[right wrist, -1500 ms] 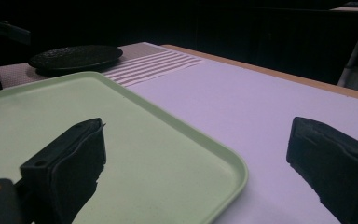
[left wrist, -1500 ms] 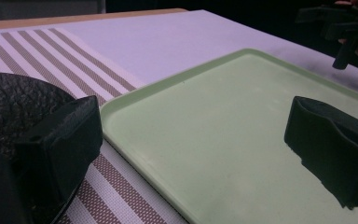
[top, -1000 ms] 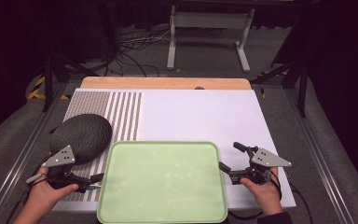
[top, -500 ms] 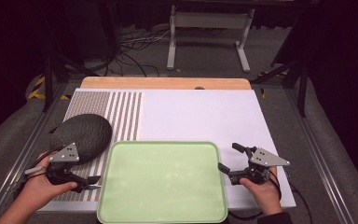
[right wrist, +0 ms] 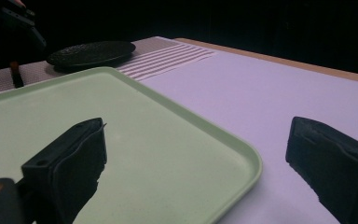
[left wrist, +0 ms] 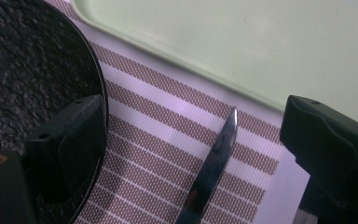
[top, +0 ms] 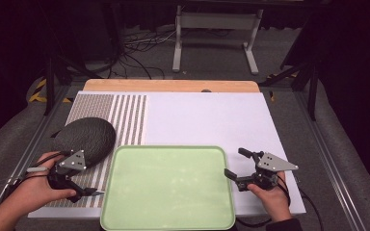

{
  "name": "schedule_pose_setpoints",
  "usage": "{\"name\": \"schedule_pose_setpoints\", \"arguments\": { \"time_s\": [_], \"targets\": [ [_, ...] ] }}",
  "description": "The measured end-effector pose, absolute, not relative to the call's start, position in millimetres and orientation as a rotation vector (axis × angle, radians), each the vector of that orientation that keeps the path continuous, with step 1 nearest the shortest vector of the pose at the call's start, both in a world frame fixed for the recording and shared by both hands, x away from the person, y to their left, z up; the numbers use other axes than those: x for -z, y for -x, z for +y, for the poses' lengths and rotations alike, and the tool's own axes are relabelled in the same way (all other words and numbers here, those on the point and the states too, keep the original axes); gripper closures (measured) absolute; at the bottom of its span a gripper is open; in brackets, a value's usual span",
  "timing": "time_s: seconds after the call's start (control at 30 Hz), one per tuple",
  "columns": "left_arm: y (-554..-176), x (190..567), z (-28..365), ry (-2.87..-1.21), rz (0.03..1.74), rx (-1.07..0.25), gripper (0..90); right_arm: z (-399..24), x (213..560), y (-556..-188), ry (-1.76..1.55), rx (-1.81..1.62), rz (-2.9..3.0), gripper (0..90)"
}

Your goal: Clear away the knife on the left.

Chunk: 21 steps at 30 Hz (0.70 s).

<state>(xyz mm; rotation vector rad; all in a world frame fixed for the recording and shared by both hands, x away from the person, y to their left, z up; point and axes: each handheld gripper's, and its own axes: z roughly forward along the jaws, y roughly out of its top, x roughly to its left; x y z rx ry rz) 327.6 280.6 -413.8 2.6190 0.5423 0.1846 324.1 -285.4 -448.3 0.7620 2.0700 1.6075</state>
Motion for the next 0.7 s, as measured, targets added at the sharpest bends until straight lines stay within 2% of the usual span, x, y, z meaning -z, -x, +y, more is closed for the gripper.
{"name": "schedule_pose_setpoints", "arguments": {
  "time_s": [0.43, 0.7],
  "targets": [
    [-328.9, 414.0, 286.1, -2.778, 0.466, -0.164, 13.5, -283.7, 449.1, -324.0, -0.754, -1.603, 2.085, 5.4],
    [-329.8, 416.3, 287.1, -2.887, 0.415, -0.131, 21.8, -283.3, 449.3, -323.9, -0.750, -1.600, 2.090, 5.3]
  ]
}}
